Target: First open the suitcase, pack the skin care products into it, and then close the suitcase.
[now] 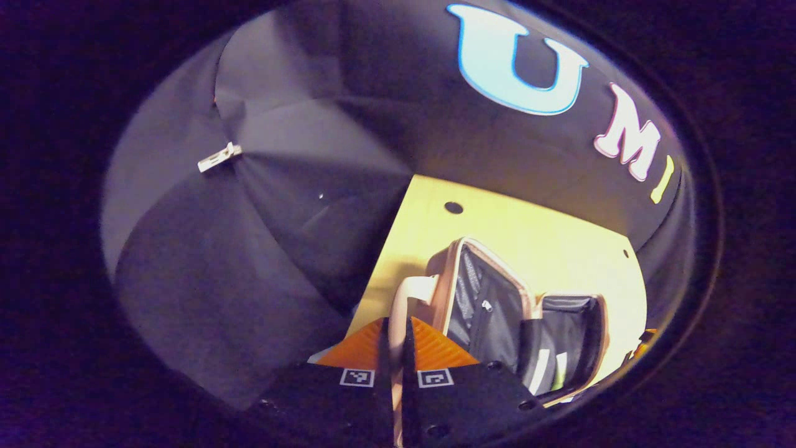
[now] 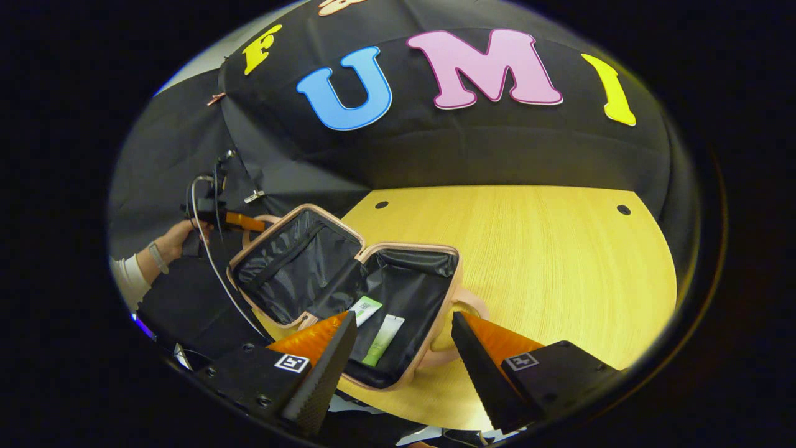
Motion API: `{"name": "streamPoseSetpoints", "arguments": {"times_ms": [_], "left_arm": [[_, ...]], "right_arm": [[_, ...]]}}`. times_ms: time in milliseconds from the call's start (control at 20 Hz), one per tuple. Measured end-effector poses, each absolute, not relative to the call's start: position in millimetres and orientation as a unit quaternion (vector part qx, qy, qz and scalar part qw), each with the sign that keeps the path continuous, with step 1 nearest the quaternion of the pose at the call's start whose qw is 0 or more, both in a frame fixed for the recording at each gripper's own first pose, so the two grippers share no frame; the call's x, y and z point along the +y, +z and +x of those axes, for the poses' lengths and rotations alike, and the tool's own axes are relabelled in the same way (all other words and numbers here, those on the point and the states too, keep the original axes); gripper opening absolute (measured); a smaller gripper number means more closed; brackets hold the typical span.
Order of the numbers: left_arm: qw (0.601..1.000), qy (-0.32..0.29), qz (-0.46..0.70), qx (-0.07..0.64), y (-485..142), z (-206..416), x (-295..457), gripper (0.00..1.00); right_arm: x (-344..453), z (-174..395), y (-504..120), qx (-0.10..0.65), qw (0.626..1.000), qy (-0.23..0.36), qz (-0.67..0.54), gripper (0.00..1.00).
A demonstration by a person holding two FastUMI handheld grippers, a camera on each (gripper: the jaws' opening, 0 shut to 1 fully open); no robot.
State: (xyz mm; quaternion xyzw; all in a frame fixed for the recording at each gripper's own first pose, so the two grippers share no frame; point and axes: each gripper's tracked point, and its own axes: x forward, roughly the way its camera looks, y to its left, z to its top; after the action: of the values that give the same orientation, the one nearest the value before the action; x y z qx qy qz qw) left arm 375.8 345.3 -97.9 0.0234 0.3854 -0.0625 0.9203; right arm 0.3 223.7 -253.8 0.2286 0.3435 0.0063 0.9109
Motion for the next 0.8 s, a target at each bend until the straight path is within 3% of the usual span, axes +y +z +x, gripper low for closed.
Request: {"name": "streamPoseSetpoints", "arguments": {"times_ms": [200, 300, 350, 600, 800], "left_arm": [[0.930, -0.153, 0.049, 0.332, -13.9, 330.3, 253.5, 0.11], [0.924, -0.203, 0.058, 0.319, 4.7, 304.9, 195.7, 0.07], [0.920, -0.227, 0.058, 0.314, 4.3, 300.3, 162.1, 0.11], [0.876, -0.297, 0.036, 0.377, -43.8, 238.2, 43.1, 0.11], [0.840, -0.305, 0.074, 0.443, -138.1, 213.2, -29.5, 0.12]], "right_arm": [[203.5, -5.4, -238.8, 0.320, 0.921, 0.005, 0.220, 0.97], [192.0, -15.1, -232.6, 0.308, 0.924, -0.002, 0.225, 0.97], [186.0, -22.5, -230.2, 0.305, 0.925, -0.006, 0.226, 0.97], [150.4, -72.0, -223.1, 0.307, 0.928, -0.025, 0.212, 0.97], [118.9, -112.1, -222.8, 0.311, 0.926, -0.052, 0.206, 0.97]]}}
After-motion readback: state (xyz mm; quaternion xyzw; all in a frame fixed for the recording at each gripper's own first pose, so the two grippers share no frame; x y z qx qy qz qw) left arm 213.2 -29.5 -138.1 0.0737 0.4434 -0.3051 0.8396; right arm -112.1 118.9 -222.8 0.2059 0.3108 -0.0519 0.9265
